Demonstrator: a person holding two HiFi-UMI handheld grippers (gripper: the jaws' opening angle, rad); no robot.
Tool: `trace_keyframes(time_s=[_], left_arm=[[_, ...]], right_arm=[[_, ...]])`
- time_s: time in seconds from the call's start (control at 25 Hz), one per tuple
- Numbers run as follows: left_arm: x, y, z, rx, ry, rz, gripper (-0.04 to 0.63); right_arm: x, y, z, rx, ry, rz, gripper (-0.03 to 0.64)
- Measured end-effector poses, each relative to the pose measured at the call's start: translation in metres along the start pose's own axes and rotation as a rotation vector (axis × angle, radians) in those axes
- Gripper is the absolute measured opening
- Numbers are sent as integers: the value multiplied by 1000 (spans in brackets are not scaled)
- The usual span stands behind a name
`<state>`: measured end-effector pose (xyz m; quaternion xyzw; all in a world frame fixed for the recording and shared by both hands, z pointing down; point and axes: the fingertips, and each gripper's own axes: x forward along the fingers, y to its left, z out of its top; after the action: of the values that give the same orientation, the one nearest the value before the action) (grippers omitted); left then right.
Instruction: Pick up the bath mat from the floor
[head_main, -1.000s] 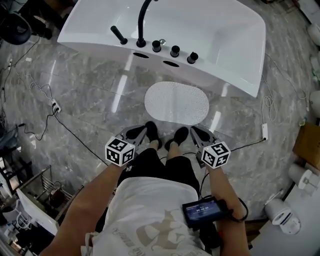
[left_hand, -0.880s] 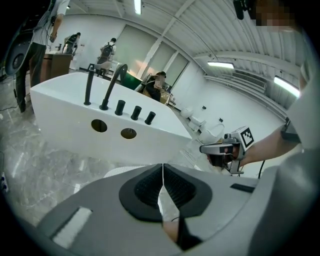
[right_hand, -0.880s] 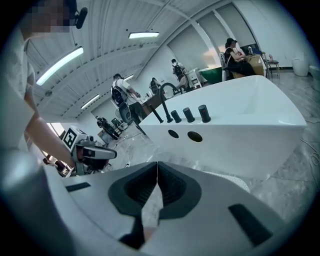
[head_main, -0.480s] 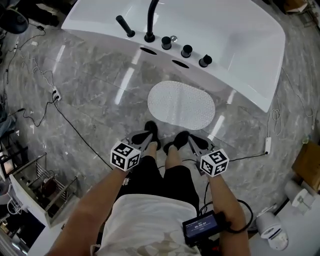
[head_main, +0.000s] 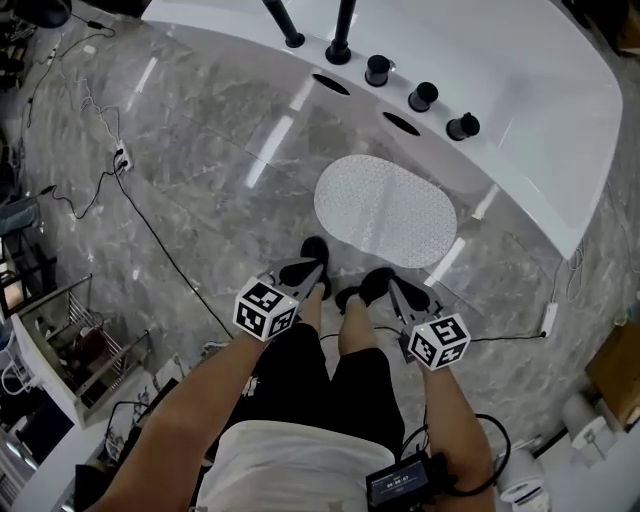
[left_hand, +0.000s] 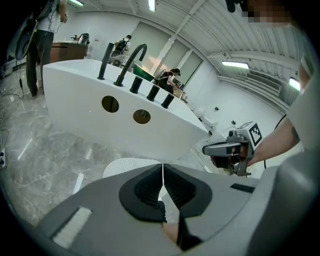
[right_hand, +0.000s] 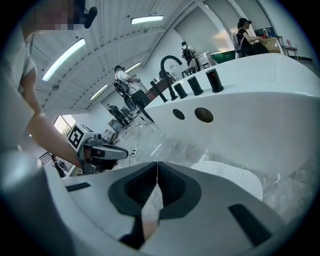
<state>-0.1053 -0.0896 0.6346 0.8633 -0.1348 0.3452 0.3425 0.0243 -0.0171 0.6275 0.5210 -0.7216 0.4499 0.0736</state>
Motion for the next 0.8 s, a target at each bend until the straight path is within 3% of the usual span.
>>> trace_keyframes(time_s=[0.28,0.8], left_arm=[[31,22,-20,-27,-22,14,11],[79,110,-68,-92,-47,106,11]], right_arm=[[29,-16,-5,43,-45,22,6],[106,-60,-37,87,-98,22,6]])
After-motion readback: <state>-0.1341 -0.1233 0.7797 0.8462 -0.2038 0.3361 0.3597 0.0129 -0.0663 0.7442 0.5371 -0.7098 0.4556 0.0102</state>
